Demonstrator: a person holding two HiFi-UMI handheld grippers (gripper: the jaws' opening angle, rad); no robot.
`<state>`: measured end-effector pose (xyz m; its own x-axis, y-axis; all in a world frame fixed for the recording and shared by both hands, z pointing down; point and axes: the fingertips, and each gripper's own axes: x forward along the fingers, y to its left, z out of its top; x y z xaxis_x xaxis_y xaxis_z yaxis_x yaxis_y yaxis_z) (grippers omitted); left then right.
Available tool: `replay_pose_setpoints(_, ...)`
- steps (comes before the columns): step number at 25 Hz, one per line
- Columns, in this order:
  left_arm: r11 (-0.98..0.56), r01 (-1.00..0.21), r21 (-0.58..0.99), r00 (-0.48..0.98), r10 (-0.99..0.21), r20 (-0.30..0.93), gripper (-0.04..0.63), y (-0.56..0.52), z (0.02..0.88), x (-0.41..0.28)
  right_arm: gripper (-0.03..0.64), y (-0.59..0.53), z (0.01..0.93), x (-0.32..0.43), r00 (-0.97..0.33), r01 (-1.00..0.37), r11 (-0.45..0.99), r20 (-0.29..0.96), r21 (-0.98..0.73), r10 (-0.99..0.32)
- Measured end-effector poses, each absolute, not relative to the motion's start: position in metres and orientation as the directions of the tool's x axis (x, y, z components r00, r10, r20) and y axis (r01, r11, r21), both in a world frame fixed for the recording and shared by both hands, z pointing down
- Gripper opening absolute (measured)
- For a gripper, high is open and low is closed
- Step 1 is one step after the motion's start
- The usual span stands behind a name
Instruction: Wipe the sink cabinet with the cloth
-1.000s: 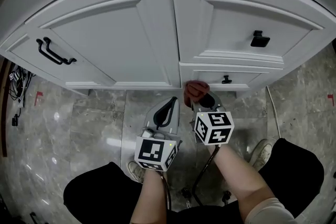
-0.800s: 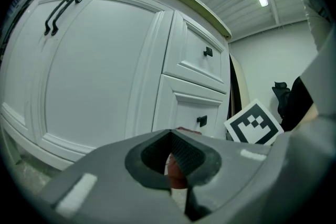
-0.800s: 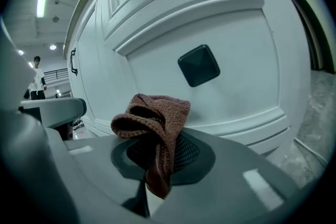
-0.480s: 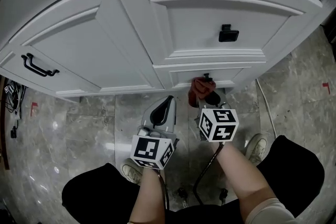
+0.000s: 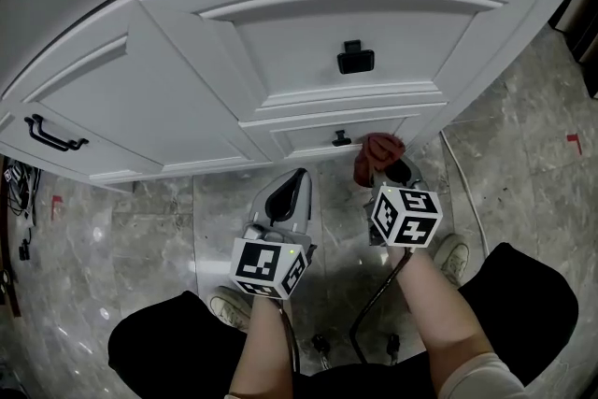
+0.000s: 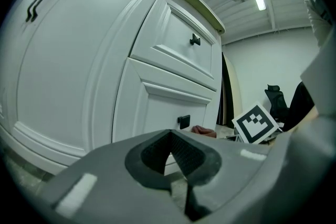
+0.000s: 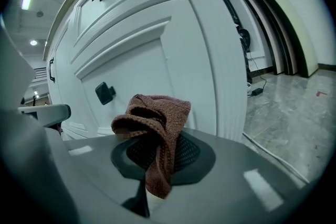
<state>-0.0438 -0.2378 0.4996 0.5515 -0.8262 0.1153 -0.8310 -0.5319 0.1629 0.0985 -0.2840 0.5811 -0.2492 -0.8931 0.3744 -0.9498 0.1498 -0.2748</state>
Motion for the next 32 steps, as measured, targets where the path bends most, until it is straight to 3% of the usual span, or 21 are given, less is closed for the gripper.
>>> replay_pose_setpoints(16, -0.594, -0.79, 0.153, 0.61, -0.785, 0.109, 0.0, -0.236, 0.498, 0.015, 0.078, -0.273, 0.588, 0.16, -0.181, -0.961, 0.053, 0.473, -0.27, -0.862)
replay_pose_setpoints(22, -0.584, -0.798, 0.149, 0.599, -0.796, 0.084, 0.0, -0.228, 0.469, 0.0, 0.08, -0.261, 0.544, 0.146, -0.189, -0.961, 0.09, 0.383, -0.261, -0.904)
replay_pose_setpoints(32, -0.59, -0.807, 0.023, 0.587, -0.806, -0.08, 0.0, -0.15, 0.335, -0.013, 0.08, -0.182, 0.391, 0.119, -0.219, -0.969, 0.203, 0.108, -0.138, -0.97)
